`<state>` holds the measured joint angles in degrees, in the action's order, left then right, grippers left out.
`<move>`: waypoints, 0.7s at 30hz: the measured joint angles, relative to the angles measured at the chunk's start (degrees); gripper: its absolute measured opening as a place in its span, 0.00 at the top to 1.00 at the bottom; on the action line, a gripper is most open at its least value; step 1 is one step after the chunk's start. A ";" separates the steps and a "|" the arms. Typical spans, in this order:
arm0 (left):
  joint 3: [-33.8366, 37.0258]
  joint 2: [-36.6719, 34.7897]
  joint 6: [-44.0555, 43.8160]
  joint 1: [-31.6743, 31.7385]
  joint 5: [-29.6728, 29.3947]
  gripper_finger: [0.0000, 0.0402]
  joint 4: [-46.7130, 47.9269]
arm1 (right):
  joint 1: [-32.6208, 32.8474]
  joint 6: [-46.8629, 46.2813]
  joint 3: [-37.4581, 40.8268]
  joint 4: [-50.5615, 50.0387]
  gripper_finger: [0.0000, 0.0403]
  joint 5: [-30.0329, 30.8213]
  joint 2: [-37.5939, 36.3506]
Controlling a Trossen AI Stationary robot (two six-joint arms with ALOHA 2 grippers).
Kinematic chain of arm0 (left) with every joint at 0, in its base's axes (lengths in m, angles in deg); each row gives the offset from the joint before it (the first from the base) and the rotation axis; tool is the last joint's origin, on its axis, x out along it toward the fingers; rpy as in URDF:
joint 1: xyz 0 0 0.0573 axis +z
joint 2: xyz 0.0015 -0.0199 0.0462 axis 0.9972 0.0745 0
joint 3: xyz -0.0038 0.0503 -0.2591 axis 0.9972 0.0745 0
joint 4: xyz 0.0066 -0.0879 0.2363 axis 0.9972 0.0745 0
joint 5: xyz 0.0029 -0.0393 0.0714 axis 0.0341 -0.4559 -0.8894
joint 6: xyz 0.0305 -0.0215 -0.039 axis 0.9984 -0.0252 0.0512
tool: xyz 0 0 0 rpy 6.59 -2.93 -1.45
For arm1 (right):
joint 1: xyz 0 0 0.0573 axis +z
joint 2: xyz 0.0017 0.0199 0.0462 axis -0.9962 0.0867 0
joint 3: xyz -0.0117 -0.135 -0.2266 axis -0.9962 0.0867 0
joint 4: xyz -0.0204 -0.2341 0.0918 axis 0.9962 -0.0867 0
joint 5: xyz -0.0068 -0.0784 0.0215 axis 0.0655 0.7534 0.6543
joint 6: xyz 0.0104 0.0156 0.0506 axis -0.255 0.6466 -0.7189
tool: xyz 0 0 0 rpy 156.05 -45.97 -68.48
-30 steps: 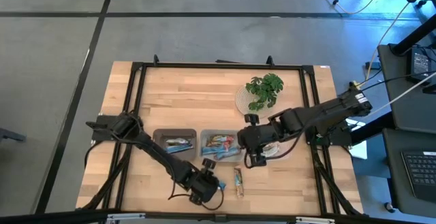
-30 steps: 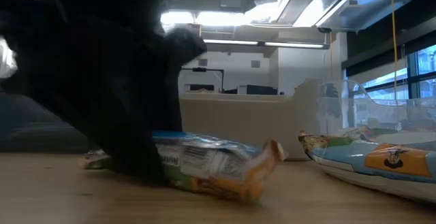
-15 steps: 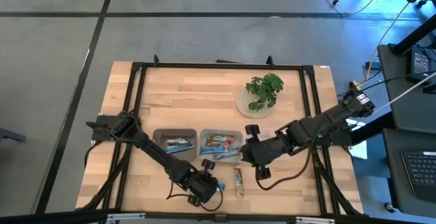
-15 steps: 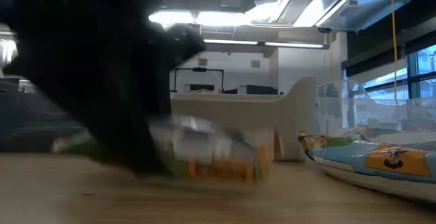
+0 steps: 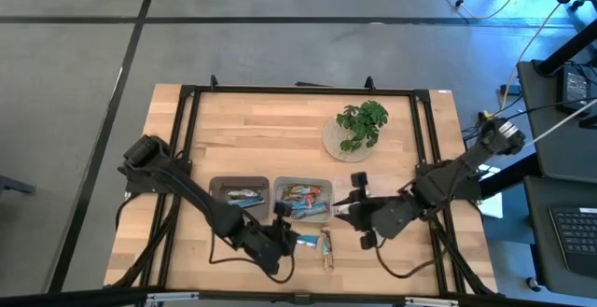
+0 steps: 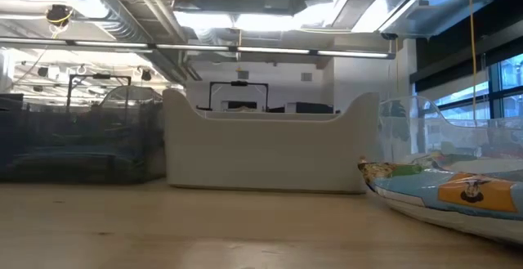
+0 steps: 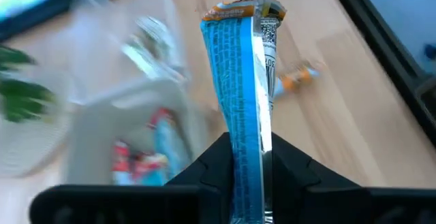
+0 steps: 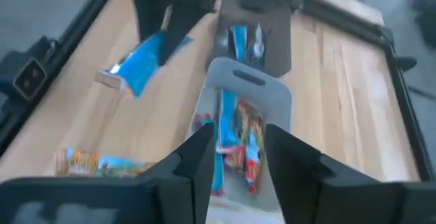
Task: Pick and place Granola Bars by type
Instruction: Put the orange granola bar into the transparent bin
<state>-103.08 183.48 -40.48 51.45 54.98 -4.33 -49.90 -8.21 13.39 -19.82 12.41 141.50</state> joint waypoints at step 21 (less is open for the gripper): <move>11.45 -2.87 17.12 15.10 15.95 0.83 -37.28 | 0.57 10.56 40.35 44.78 0.60 -3.17 -20.85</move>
<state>-91.63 180.61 -23.36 66.55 70.93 -41.61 -49.33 2.35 53.73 24.95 9.25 120.64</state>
